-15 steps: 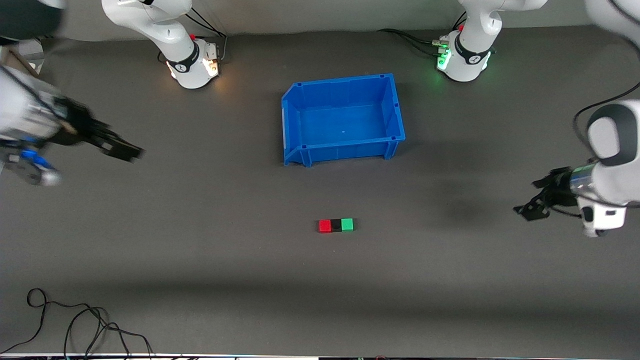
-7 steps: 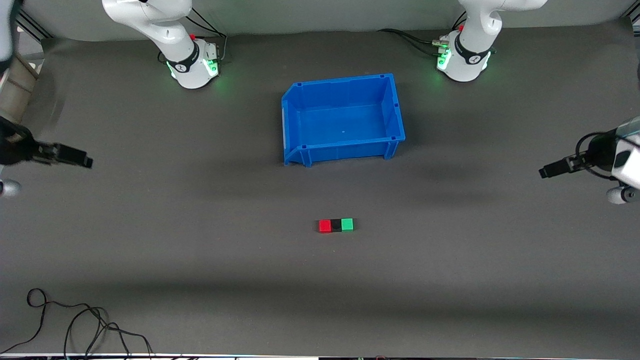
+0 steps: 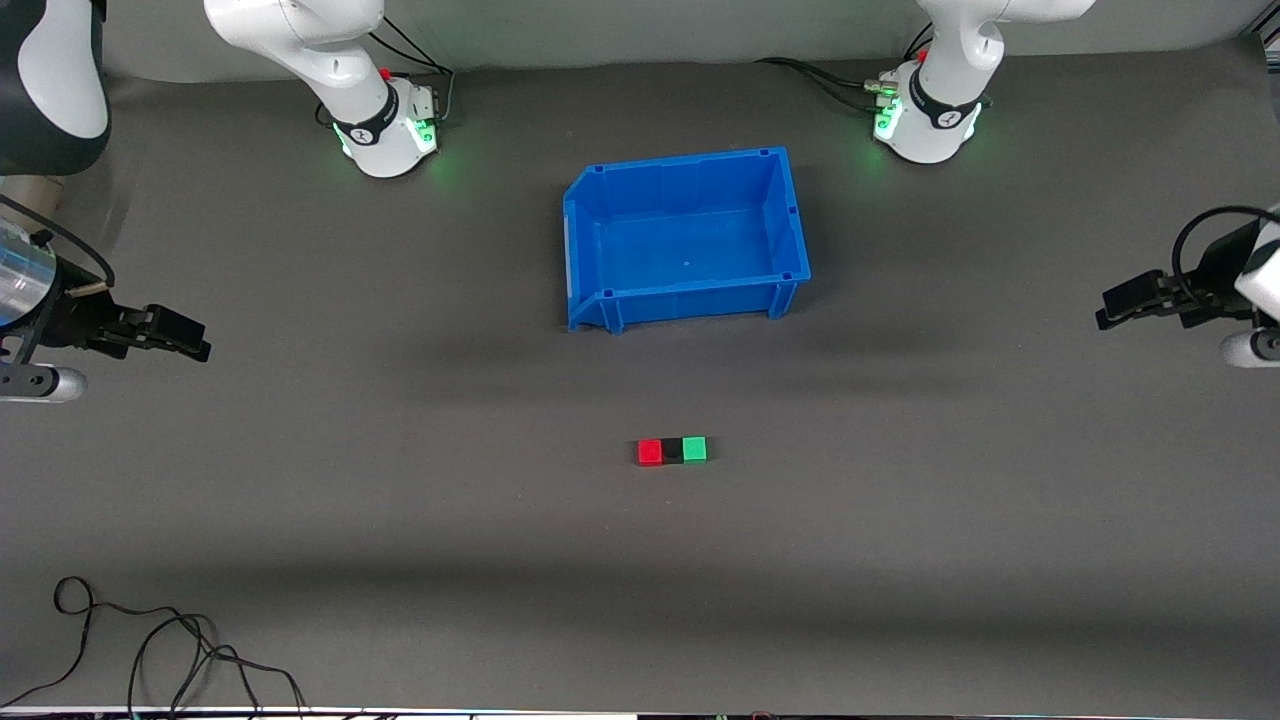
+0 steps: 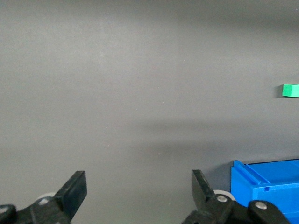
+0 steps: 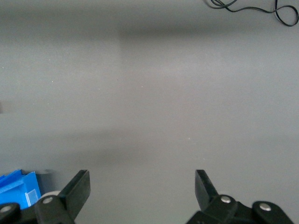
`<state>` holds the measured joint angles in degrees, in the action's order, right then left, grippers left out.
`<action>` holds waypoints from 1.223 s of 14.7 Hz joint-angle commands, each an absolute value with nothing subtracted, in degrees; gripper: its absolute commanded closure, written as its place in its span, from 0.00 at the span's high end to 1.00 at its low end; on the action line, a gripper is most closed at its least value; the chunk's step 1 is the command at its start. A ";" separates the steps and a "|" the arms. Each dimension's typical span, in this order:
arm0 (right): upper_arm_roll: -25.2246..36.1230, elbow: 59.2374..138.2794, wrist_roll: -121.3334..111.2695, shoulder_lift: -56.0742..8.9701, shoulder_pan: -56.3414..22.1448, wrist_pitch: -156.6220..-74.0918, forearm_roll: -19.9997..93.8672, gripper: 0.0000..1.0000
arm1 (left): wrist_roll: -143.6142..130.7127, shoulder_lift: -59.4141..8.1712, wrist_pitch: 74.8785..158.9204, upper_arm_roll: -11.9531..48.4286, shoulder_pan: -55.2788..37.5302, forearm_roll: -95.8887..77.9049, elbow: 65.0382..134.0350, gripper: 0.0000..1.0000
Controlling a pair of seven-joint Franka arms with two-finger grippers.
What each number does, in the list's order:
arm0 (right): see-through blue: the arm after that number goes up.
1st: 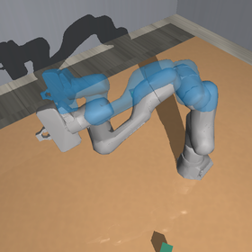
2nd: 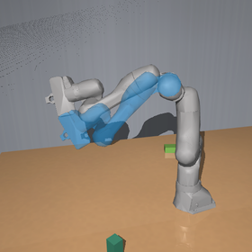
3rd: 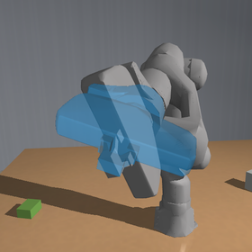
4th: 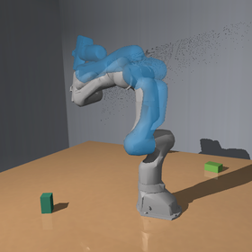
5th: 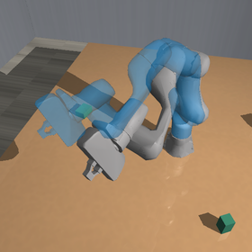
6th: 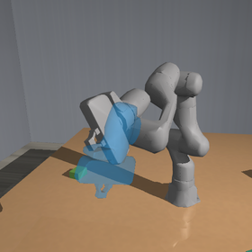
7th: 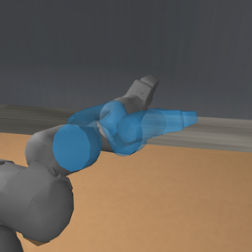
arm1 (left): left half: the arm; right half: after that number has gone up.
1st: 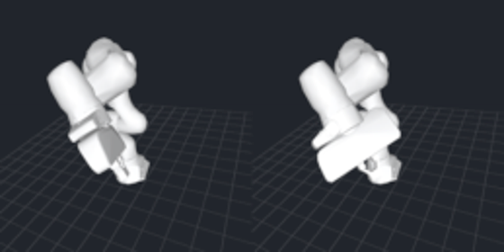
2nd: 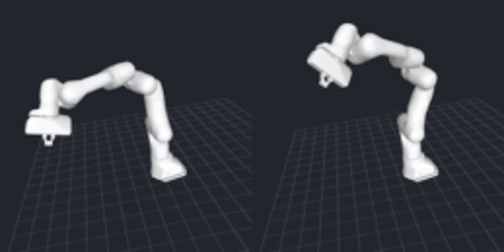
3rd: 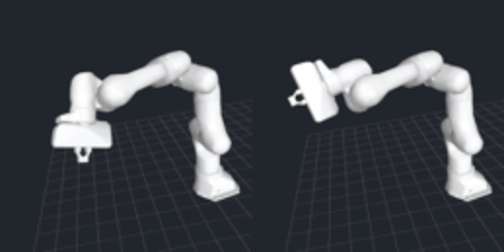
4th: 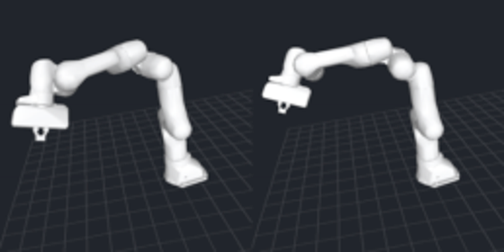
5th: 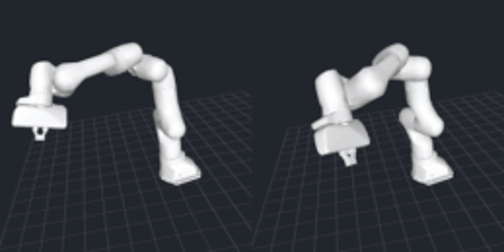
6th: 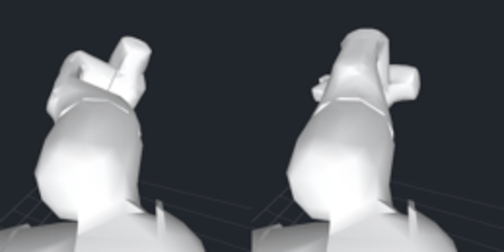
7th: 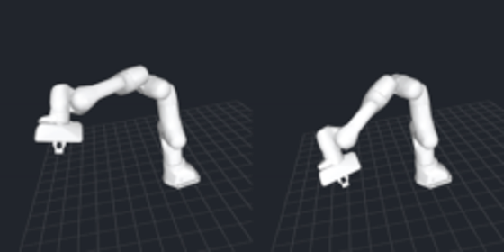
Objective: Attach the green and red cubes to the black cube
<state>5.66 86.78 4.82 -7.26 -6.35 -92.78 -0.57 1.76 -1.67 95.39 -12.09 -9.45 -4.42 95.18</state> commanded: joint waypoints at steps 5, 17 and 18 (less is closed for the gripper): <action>5.80 92.36 3.52 -3.70 -6.68 -96.06 -1.67 0.99 | -3.34 1.41 96.07 -8.26 -10.99 0.26 95.36 1.00; 1.05 94.13 3.70 0.00 -0.79 -94.14 -1.58 0.99 | -1.59 1.58 95.63 1.76 -0.88 -0.35 95.36 1.00; 1.05 94.04 3.60 -0.26 -1.05 -93.52 -1.58 0.99 | -1.32 1.67 95.54 1.67 -0.88 -0.26 95.36 1.00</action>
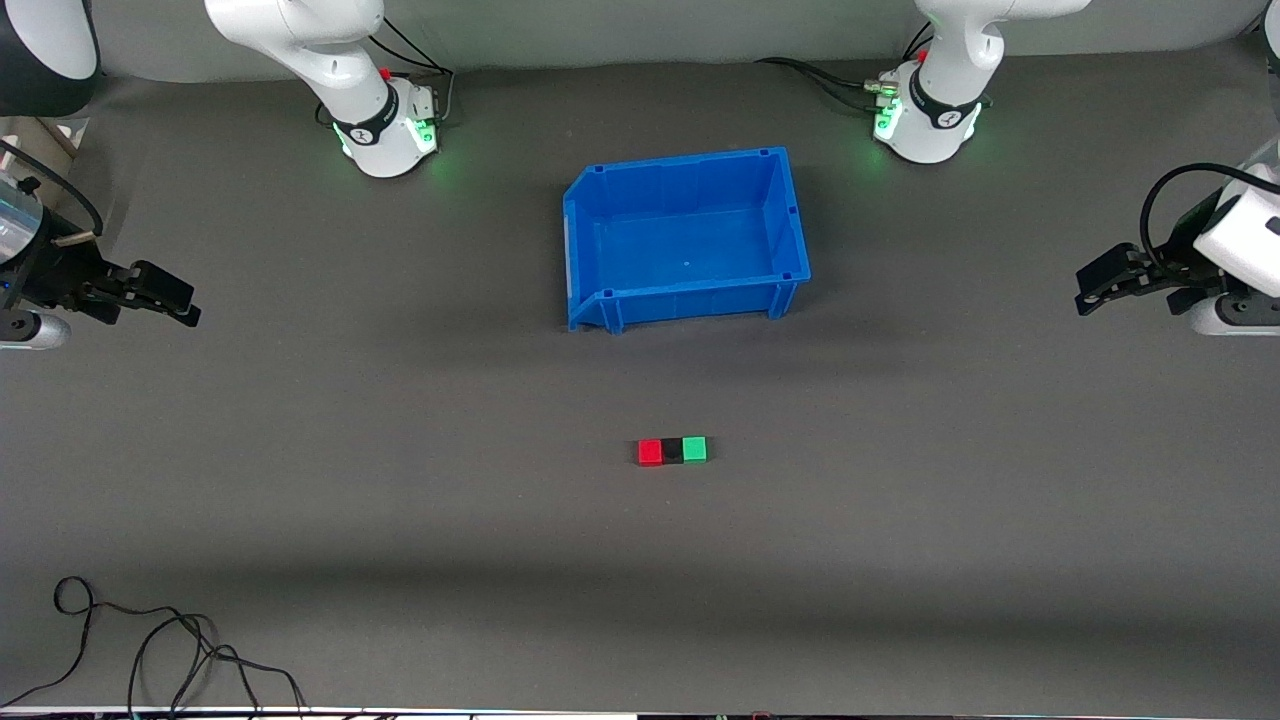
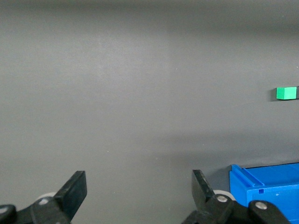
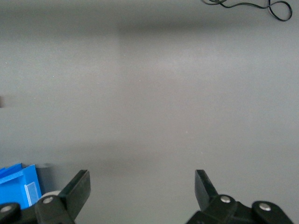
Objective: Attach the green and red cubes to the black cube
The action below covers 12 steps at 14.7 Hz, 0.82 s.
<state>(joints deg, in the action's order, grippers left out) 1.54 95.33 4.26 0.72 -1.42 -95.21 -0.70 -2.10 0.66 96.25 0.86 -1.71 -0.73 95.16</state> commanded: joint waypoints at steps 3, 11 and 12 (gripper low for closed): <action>1.32 94.04 3.60 -1.32 -1.40 -93.43 -1.58 0.99 | 0.52 2.11 95.36 1.58 -0.79 -0.26 95.27 1.00; 1.32 94.13 4.04 -1.32 -1.32 -93.43 -1.50 0.99 | 0.70 2.29 94.40 1.58 -0.79 0.97 95.27 1.00; 1.32 94.22 4.04 -1.23 -1.32 -93.43 -1.49 0.99 | 0.70 2.29 94.39 1.58 -0.79 0.97 95.27 1.00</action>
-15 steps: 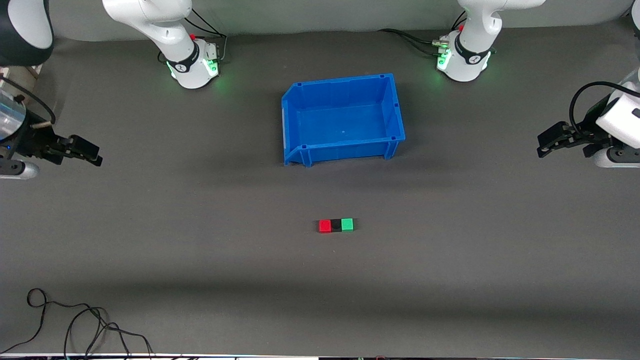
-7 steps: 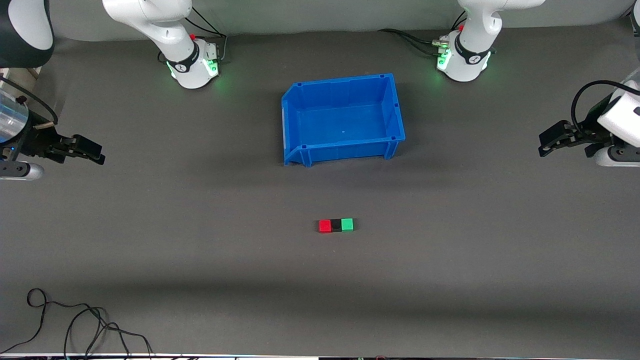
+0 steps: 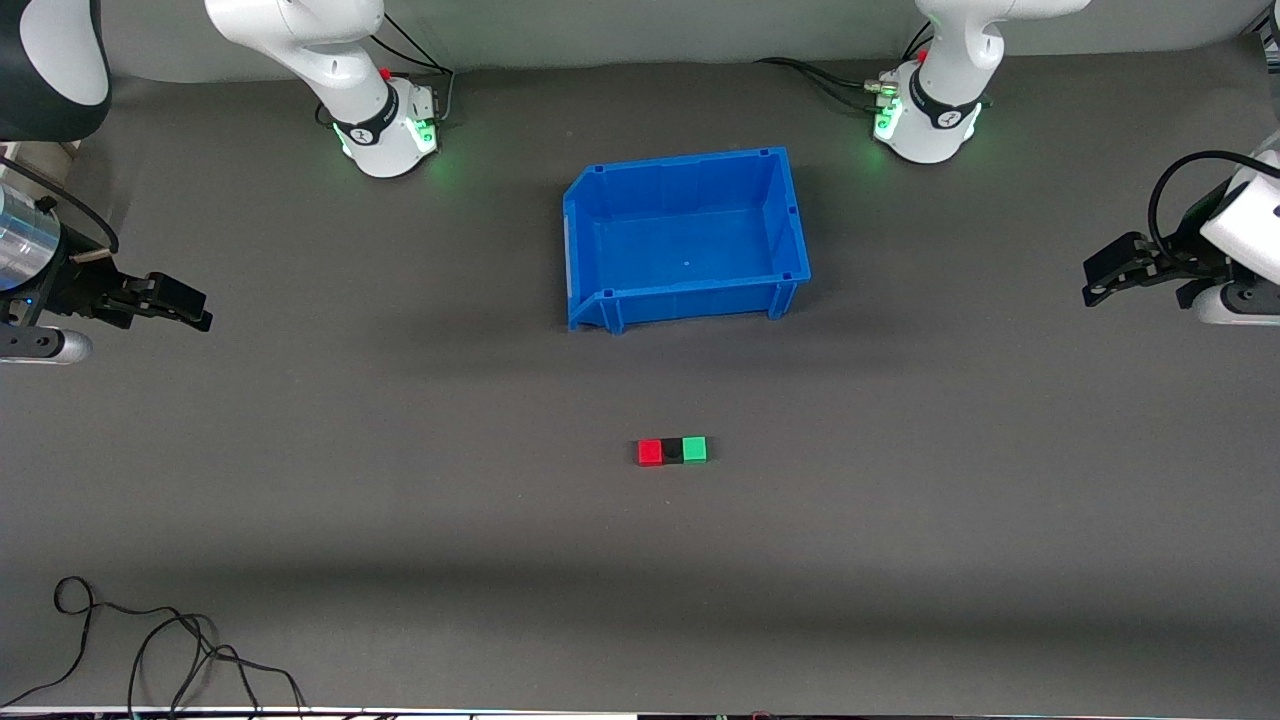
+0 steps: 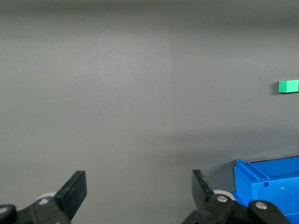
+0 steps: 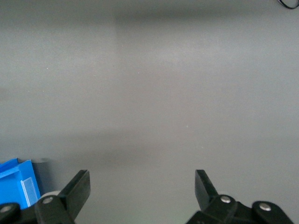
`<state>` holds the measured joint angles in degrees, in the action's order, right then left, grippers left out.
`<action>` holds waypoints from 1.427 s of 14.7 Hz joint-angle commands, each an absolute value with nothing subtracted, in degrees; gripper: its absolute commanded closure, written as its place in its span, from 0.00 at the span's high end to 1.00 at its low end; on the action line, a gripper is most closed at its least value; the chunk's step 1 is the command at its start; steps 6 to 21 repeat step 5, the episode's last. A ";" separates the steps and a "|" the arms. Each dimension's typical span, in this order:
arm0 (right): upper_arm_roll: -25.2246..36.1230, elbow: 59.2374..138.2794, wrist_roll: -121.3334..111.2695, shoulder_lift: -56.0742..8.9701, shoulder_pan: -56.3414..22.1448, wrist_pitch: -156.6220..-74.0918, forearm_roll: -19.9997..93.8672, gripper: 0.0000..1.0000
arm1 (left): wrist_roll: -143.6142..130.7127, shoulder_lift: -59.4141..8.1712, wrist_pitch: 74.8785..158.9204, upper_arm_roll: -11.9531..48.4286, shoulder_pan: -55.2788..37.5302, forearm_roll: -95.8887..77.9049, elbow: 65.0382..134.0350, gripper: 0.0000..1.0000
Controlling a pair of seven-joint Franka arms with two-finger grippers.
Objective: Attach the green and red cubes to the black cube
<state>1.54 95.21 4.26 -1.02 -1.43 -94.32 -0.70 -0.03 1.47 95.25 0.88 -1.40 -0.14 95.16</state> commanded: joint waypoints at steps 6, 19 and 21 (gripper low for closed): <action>1.32 94.04 4.22 -1.41 -1.41 -93.43 -1.41 0.99 | 0.70 2.29 94.04 1.58 -0.79 0.97 95.19 1.00; 1.32 94.04 4.22 -1.41 -1.41 -93.43 -1.41 0.99 | 0.70 2.29 94.04 1.58 -0.79 0.97 95.19 1.00; 1.32 94.04 4.22 -1.41 -1.41 -93.43 -1.41 0.99 | 0.70 2.29 94.04 1.58 -0.79 0.97 95.19 1.00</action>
